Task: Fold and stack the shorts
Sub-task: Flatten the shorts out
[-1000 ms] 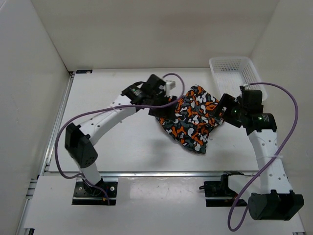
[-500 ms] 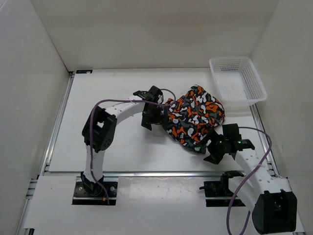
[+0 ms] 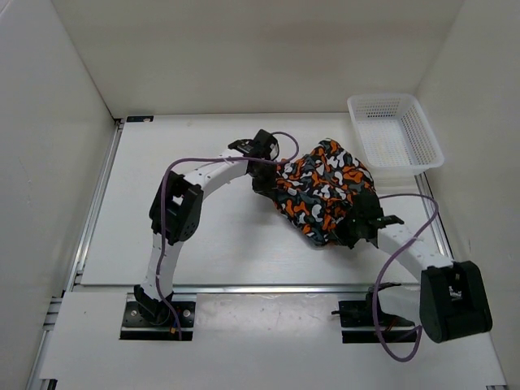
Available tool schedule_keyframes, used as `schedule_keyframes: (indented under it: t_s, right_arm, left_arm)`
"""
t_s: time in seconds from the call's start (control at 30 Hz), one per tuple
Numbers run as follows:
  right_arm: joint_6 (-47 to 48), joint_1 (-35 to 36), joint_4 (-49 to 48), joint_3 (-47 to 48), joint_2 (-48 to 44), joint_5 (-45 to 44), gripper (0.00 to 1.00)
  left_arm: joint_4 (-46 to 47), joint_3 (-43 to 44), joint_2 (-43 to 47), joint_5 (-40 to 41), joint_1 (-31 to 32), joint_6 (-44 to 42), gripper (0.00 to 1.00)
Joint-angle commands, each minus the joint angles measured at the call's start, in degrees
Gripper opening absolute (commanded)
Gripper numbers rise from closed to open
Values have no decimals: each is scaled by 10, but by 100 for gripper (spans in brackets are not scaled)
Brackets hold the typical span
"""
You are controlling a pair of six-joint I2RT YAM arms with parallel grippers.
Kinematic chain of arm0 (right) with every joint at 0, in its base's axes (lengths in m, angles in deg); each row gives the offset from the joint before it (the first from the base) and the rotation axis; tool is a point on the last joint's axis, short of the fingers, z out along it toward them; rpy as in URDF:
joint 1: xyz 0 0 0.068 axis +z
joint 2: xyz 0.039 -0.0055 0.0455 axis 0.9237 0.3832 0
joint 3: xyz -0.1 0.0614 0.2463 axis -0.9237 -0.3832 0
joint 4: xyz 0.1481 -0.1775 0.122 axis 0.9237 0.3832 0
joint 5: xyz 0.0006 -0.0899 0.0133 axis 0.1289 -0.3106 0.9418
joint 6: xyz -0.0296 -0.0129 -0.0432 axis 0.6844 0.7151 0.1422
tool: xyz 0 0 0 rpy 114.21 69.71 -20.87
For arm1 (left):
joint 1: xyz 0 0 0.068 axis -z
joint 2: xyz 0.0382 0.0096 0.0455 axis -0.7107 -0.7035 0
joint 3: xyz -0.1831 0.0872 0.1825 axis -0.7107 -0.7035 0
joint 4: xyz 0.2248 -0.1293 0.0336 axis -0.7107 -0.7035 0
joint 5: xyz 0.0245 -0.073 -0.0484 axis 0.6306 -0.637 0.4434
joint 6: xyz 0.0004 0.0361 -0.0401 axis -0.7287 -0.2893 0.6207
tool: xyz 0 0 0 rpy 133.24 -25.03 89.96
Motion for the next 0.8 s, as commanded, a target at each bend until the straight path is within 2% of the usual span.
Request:
schedule_keyframes:
  t_s: [0.0,0.2,0.27,0.3,0.33,0.37,0.4,0.47,0.53,0.6,0.63,0.67,0.73,0.77]
  right_arm:
    - [41,17,-16,93,45,-74,0]
    - [128,35,26,278,60,-104,0]
    - [182,35,38,397,78,-104,0]
    - [199,35,67,444,96,-104,0]
    - [213,35,81,534,104,-104,0]
    - [242,35,92,574,111,-104,0]
    - [252,35,110,608,116,-104,0]
    - [268,35,116,666,116,-104,0]
    - [273,35,121,666,95,-97,0]
    - [279,35,127,643,64,-91,0]
    - [279,35,132,626,51,-91,0]
    - [279,35,133,577,23,-91,0]
    - [265,35,127,520,-1,-97,0]
    - [259,35,119,470,-1,-97,0]
  left_arm:
    - [8,21,19,-14,-10,0,10]
    - [8,57,110,-14,-56,-10,10]
    - [-20,99,122,-7,-84,-27,10]
    - [-67,168,122,0,-95,-37,10]
    - [-96,211,122,7,-105,-37,10]
    - [-126,257,115,13,-120,-43,10]
    - [-152,345,115,13,-127,-53,10]
    - [-204,408,115,13,-134,-58,10]
    - [-211,407,155,13,-134,-58,10]
    - [-203,355,218,8,-134,-65,10]
    - [-198,293,240,8,-134,-72,10]
    - [-190,258,261,15,-134,-73,18]
    - [-157,163,303,20,-134,-73,47]
    - [-147,144,303,25,-144,-78,77]
